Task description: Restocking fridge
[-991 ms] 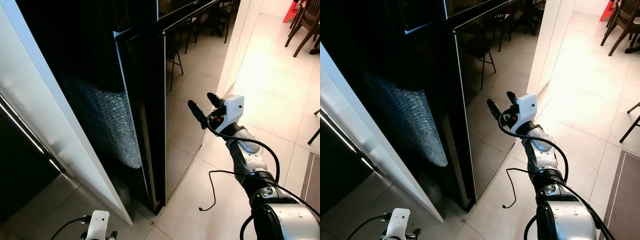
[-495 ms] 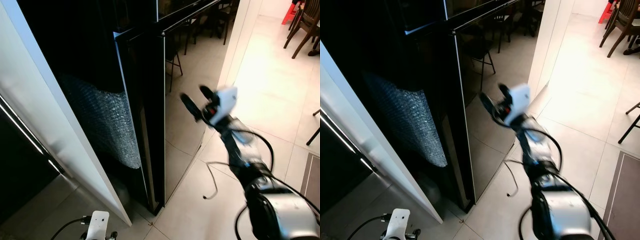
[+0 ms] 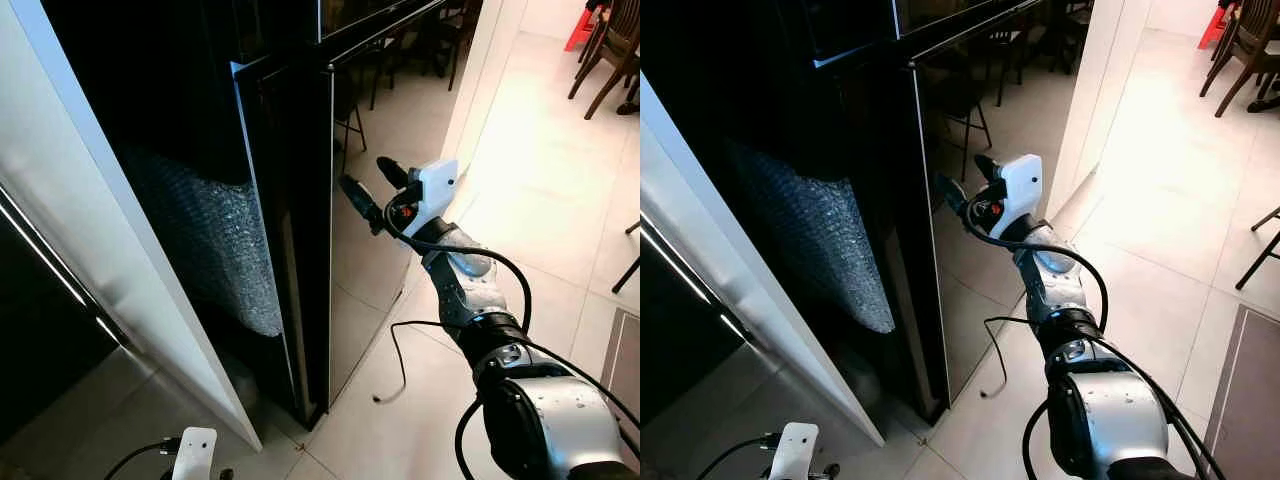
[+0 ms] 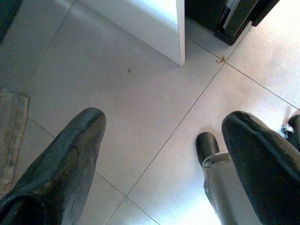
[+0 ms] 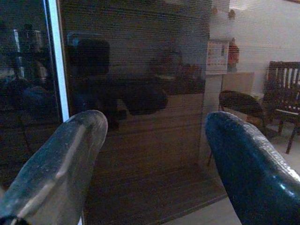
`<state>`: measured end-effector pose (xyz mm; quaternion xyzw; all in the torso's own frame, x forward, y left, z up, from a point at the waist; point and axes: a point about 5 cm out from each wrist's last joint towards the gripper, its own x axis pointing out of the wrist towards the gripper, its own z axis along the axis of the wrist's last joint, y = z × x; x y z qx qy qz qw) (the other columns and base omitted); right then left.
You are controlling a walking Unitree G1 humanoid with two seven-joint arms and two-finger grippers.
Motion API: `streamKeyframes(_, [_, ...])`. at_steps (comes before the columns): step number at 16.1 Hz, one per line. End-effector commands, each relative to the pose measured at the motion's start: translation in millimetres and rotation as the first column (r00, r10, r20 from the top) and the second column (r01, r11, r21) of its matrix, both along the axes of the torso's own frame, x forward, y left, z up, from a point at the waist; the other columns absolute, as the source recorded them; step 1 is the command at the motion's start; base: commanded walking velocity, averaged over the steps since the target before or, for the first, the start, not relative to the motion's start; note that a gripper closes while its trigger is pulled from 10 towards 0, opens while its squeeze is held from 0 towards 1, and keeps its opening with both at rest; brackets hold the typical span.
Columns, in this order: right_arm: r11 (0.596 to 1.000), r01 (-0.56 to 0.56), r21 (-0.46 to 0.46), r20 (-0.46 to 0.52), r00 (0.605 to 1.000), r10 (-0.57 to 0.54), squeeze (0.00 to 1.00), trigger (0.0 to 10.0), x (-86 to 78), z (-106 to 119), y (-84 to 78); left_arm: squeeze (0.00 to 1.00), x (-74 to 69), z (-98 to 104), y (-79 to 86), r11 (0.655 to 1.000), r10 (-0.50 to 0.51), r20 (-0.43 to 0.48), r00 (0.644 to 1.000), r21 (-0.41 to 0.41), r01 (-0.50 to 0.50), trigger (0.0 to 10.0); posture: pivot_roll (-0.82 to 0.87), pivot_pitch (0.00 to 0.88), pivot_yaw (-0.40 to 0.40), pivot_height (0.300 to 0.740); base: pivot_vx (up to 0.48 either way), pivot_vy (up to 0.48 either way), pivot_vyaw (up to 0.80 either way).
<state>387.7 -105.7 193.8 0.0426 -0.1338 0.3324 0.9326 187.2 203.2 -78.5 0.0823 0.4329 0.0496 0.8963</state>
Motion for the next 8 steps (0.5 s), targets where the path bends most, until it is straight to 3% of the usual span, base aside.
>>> streamKeyframes(1, [1.000, -0.009, -0.006, -0.002, 1.000, 0.009, 0.00, 10.0, 0.9, 1.5, 1.9, 0.00, -5.9, -3.3, 1.1, 1.000, 0.004, -0.034, 0.999, 0.002, -0.004, 10.0, -0.04, 0.000, 0.015, 0.740, 0.000, 0.000, 0.00])
streamKeyframes(3, [0.999, 0.031, 0.006, -0.007, 0.999, -0.031, 0.00, 10.0, 0.6, -2.1, -4.8, 0.00, -5.9, -3.2, 1.6, 1.000, 0.007, -0.034, 0.999, 0.001, -0.007, 10.0, -0.04, 0.001, 0.015, 0.740, 0.000, 0.000, 0.00])
streamKeyframes(4, [0.985, 0.171, 0.019, -0.024, 0.985, -0.170, 0.00, 10.0, -3.6, -17.7, -29.7, 0.00, -6.1, -3.3, 1.6, 1.000, 0.010, -0.033, 0.999, 0.001, -0.010, 10.0, -0.04, 0.006, 0.012, 0.740, 0.000, 0.000, 0.00])
streamKeyframes(5, [0.974, 0.227, 0.011, -0.050, 0.973, -0.227, 0.00, 10.0, -9.3, -31.9, -44.5, 0.00, -6.2, -3.3, 1.9, 1.000, 0.011, -0.034, 0.999, 0.001, -0.011, 10.0, -0.04, 0.008, 0.013, 0.740, 0.000, 0.000, 0.00])
streamKeyframes(6, [0.970, 0.243, 0.005, -0.057, 0.969, -0.242, 0.00, 10.0, -11.0, -36.0, -48.3, 0.00, -6.3, -3.3, 2.0, 1.000, 0.011, -0.034, 0.999, 0.001, -0.011, 10.0, -0.04, 0.008, 0.013, 0.740, 0.000, 0.000, 0.00])
streamKeyframes(8, [0.927, 0.371, -0.048, -0.204, 0.905, -0.373, 0.00, 10.0, -28.0, -79.0, -79.5, 0.00, -6.7, -3.4, 2.7, 1.000, 0.009, -0.036, 0.999, 0.002, -0.009, 10.0, -0.05, 0.005, 0.020, 0.740, 0.000, 0.000, 0.00])
